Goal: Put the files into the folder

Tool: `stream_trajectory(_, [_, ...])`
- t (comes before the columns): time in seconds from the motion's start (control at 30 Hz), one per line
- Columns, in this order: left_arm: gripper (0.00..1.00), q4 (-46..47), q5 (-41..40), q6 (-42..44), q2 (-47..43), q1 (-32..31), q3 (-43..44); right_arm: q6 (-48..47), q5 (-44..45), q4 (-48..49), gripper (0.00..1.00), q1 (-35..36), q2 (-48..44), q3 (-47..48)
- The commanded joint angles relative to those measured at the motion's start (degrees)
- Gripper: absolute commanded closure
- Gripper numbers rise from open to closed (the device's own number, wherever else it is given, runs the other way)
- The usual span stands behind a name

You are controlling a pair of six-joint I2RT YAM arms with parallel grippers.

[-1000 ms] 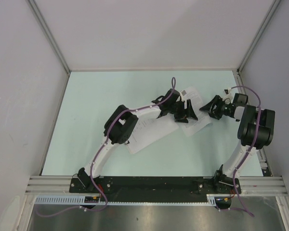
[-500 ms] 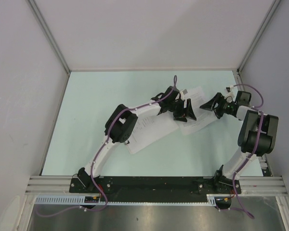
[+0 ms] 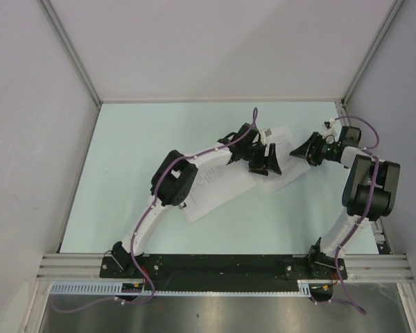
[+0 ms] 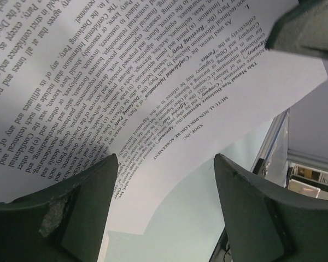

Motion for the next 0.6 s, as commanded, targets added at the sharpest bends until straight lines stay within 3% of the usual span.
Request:
stream_trajectory(0.0, [0.21, -7.2, -2.7, 4.5, 1.6, 0.9, 1.6, -5.6, 0.4, -4.7, 0.69, 0.9, 2.9, 5.3])
stream_trajectory(0.1, [0.21, -9.7, -2.6, 7.1, 0.7, 0.9, 4.3, -5.1, -1.9, -5.6, 1.0, 1.0, 3.9, 6.5])
stream_trajectory(0.2, [0.18, -11.3, -3.4, 7.9, -1.1, 0.9, 7.2, -4.5, -2.6, -5.7, 1.0, 1.1, 3.0, 6.6])
stream_trajectory(0.4, [0.07, -12.8, -3.0, 5.6, -11.0, 0.9, 10.7, 1.8, 7.0, -8.3, 1.0, 1.5, -5.9, 9.4])
stream_trajectory(0.57, [0.06, -20.2, -14.4, 7.8, -27.5, 1.8, 6.0, 16.8, 13.6, -3.1, 1.0, 2.4, -16.0, 10.1])
